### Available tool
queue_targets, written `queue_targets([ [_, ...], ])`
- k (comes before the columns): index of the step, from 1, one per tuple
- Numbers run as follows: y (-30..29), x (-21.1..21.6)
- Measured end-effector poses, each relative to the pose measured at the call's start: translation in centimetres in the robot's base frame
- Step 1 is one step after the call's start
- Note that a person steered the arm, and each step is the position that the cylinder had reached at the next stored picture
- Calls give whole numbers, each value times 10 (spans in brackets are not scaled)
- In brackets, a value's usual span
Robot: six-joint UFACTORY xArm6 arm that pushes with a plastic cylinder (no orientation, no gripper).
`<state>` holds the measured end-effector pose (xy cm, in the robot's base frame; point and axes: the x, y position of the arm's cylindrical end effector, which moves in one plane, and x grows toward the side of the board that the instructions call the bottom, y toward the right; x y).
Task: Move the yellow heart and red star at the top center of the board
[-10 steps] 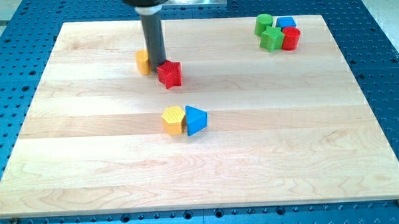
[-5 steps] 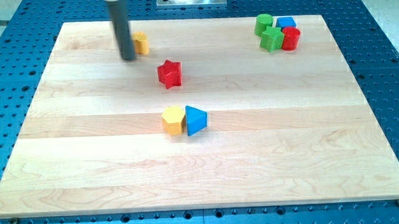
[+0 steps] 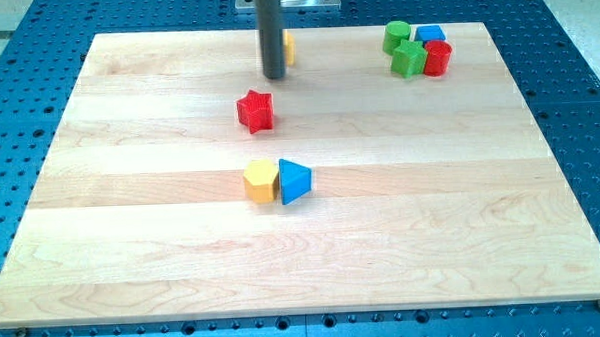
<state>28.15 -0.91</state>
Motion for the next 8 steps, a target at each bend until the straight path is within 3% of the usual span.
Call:
queue_targets([
  [1,4,-29],
  [2,10,-5],
  [3,11,113],
  [4,9,155],
  [6,-5,103],
  [7,-14,127],
  [8,-64,137],
])
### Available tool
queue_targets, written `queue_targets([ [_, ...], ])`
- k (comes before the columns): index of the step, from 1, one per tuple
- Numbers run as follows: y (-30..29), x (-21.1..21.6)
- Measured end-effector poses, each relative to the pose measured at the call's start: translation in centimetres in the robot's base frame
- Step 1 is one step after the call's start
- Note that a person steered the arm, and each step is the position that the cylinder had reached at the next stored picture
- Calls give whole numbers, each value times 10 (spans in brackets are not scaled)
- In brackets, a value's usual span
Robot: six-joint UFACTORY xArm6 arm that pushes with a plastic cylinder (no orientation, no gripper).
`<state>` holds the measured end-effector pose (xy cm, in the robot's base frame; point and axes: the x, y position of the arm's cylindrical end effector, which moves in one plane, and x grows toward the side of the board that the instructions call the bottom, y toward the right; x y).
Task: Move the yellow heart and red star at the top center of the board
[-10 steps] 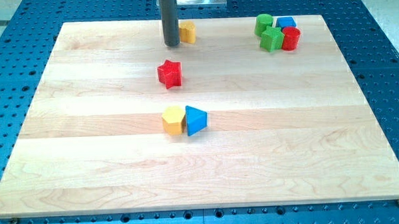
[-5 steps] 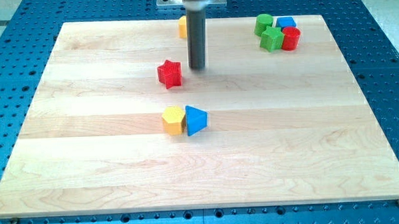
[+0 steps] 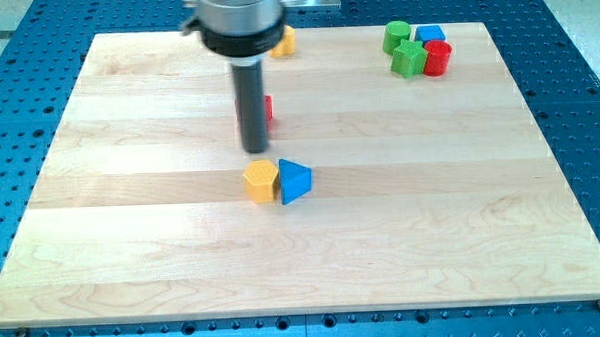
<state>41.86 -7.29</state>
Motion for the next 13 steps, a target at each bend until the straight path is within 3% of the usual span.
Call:
queue_targets([
  [1,-6,-45],
  [2,23,-47],
  [3,4,1],
  [5,61,-89],
  [7,92,-58],
  [10,94,-132],
  [11,71,-124],
  [12,69,-68],
  [13,129,-1],
])
